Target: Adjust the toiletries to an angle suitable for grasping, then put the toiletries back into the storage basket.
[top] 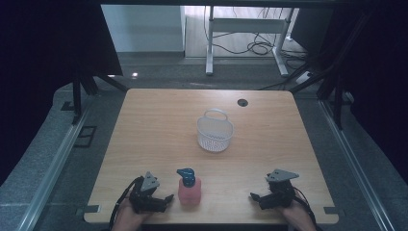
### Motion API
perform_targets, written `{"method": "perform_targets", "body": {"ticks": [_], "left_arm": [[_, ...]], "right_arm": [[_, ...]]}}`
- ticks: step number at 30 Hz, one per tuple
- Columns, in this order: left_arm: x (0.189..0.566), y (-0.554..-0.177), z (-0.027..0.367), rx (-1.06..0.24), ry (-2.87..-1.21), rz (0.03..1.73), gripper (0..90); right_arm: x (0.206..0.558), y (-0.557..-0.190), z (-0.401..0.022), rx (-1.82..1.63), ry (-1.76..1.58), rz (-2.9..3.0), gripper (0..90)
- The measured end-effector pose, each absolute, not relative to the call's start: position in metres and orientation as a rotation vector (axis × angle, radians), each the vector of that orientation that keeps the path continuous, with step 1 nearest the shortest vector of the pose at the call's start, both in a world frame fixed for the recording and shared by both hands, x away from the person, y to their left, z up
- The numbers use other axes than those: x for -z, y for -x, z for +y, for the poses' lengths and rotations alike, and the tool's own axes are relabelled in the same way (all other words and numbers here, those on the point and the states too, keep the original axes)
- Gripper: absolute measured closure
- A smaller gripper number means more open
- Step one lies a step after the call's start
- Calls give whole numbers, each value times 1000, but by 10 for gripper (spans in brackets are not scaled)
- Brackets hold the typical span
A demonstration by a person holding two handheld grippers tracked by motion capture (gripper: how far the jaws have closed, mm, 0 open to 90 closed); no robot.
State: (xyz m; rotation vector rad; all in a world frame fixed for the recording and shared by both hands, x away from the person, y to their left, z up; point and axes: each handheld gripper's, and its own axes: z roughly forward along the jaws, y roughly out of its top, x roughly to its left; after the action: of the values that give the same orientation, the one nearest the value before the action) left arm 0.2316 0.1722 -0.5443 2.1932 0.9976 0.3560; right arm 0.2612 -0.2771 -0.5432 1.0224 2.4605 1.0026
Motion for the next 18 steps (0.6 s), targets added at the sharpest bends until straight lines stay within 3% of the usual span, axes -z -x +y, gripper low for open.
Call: {"method": "perform_targets", "body": {"ticks": [18], "left_arm": [[544,-231,172,-357,-2192,1000,104]], "right_arm": [[542,-261,-277,-994,-1034,2471,0]]}}
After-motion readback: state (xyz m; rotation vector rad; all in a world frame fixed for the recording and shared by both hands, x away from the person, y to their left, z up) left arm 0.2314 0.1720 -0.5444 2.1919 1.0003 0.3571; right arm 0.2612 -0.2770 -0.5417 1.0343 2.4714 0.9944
